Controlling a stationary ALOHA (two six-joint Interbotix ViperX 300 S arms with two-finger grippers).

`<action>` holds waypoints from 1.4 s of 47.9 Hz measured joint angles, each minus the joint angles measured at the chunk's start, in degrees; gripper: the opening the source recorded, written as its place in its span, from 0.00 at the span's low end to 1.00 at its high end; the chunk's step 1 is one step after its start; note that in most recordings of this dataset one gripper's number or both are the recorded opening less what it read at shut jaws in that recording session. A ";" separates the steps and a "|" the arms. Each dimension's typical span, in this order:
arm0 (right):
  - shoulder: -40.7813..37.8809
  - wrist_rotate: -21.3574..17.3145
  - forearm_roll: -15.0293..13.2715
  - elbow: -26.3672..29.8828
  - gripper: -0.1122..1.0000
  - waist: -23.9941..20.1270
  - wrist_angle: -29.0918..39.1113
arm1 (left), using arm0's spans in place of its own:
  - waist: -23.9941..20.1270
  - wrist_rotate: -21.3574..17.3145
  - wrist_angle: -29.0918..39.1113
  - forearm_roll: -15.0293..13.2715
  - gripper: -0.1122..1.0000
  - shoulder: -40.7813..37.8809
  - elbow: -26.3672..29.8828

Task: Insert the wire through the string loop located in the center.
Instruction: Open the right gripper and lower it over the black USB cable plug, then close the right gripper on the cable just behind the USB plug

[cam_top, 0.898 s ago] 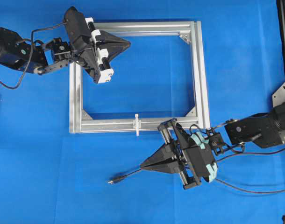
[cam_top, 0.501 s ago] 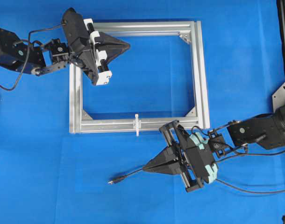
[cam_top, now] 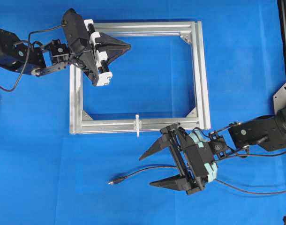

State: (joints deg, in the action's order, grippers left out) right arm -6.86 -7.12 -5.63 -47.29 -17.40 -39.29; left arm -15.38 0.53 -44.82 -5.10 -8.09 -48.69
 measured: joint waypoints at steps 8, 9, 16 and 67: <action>-0.97 -0.35 0.09 1.05 0.77 0.00 0.00 | 0.00 -0.09 0.00 0.00 0.10 0.00 0.00; -1.41 -0.35 0.09 1.23 0.77 0.00 0.00 | 0.00 0.00 0.00 0.00 0.10 0.00 0.00; -5.80 -1.49 0.18 3.52 0.77 -0.09 -0.09 | 0.00 -0.26 -0.09 0.00 0.10 0.00 -0.09; -16.52 -2.90 3.60 8.79 0.12 0.26 0.00 | -0.09 -0.44 -0.09 0.09 0.10 0.00 -0.35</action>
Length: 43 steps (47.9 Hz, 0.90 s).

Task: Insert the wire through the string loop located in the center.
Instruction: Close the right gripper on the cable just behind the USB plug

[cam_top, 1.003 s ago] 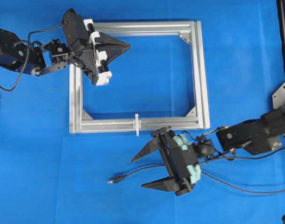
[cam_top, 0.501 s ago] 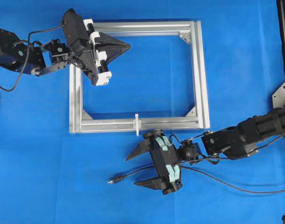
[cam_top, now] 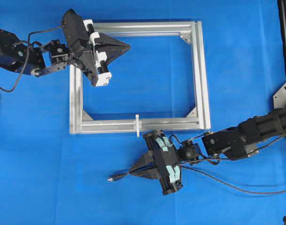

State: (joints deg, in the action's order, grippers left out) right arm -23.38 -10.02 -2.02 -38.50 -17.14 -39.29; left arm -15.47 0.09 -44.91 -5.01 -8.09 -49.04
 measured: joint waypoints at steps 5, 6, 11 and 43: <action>0.00 0.00 0.00 -0.09 0.09 0.00 0.00 | 0.09 0.00 0.00 0.00 0.10 0.00 0.09; 0.00 0.00 0.09 0.00 0.09 0.00 0.00 | 0.00 0.00 0.00 0.00 0.10 0.00 0.09; 0.00 0.00 0.00 -0.09 0.09 0.00 0.00 | 0.00 0.00 0.00 0.00 0.10 0.00 0.00; 6.15 -0.18 0.00 -0.53 0.09 0.18 7.21 | 0.00 0.00 0.00 0.00 0.10 0.00 0.09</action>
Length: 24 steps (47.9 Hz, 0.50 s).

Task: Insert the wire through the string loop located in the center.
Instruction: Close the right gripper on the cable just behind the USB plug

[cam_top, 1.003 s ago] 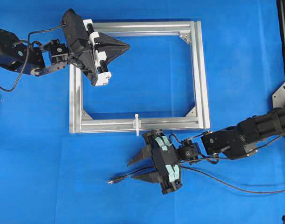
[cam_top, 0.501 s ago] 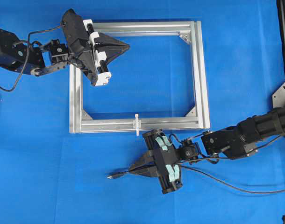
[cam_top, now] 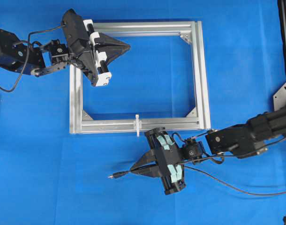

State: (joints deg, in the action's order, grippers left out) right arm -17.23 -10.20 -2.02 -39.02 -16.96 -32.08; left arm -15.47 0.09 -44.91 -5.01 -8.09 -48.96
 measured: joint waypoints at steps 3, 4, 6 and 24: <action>1.49 0.00 0.00 0.09 0.09 0.00 1.67 | 0.00 0.09 0.00 0.00 0.10 0.00 0.00; 2.11 0.00 0.00 0.09 0.09 0.00 2.29 | 0.00 0.09 0.00 0.00 0.10 0.00 -0.09; 3.08 0.09 0.00 0.09 0.09 0.00 3.34 | 0.00 0.09 0.00 0.00 0.10 0.00 -0.09; 4.75 0.00 0.00 0.09 0.09 0.09 5.45 | 0.00 0.26 0.00 0.00 0.10 0.00 -0.09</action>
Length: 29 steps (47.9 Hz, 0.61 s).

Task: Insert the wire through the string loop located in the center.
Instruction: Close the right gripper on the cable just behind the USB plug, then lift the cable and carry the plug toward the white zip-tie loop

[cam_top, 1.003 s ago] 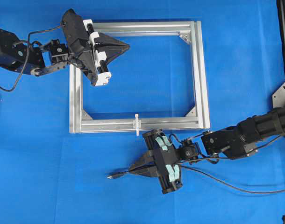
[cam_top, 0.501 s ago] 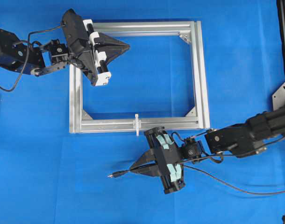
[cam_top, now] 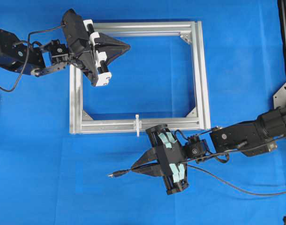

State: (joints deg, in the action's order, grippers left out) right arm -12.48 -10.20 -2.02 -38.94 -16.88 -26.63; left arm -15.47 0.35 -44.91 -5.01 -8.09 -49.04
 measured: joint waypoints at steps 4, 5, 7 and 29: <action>0.00 0.09 0.00 0.00 0.09 -0.09 0.00 | 0.09 0.00 0.00 0.00 0.10 0.00 0.00; 0.00 0.09 -0.09 0.09 0.09 0.00 0.09 | 0.00 0.00 0.00 0.00 0.10 -0.09 0.00; 0.00 0.09 0.00 0.00 0.09 -0.09 0.09 | 0.00 0.00 0.00 -0.09 0.10 0.00 0.09; 0.00 0.35 0.00 0.00 0.09 0.00 0.09 | 0.00 0.00 0.00 0.00 0.10 -0.09 0.00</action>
State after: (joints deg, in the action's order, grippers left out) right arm -12.48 -9.84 -2.02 -38.94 -16.88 -26.54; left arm -15.47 0.35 -44.91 -5.01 -8.17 -49.04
